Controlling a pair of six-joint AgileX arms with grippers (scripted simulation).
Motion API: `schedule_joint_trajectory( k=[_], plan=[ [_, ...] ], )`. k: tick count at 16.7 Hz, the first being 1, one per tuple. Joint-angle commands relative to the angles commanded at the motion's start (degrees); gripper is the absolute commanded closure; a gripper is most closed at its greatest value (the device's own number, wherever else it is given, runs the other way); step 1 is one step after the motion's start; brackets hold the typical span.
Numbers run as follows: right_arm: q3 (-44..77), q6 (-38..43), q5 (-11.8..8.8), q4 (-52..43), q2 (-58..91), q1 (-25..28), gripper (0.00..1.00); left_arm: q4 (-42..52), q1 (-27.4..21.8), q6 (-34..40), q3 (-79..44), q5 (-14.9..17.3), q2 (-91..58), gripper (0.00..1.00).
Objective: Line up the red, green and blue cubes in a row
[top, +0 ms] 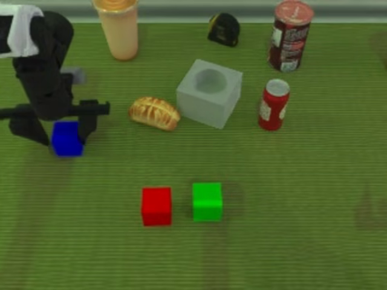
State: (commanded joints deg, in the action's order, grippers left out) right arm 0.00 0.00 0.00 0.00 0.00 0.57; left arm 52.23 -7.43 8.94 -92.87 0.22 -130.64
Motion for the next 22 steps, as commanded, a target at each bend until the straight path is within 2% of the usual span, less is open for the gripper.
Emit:
schedule_joint_trajectory(
  k=[4, 5, 15, 22],
  plan=[
    [0.00, 0.00, 0.00, 0.00, 0.00, 0.00, 0.00, 0.00, 0.00, 0.00, 0.00, 0.00, 0.00, 0.98],
    [0.00, 0.00, 0.00, 0.00, 0.00, 0.00, 0.00, 0.00, 0.00, 0.00, 0.00, 0.00, 0.00, 1.00],
    [0.00, 0.00, 0.00, 0.00, 0.00, 0.00, 0.00, 1.57, -0.05, -0.24, -1.36, -0.22, 1.95, 1.00],
    [0.00, 0.00, 0.00, 0.00, 0.00, 0.00, 0.00, 13.90, 0.94, -0.10, -9.66, -0.31, 5.73, 1.00]
  ],
)
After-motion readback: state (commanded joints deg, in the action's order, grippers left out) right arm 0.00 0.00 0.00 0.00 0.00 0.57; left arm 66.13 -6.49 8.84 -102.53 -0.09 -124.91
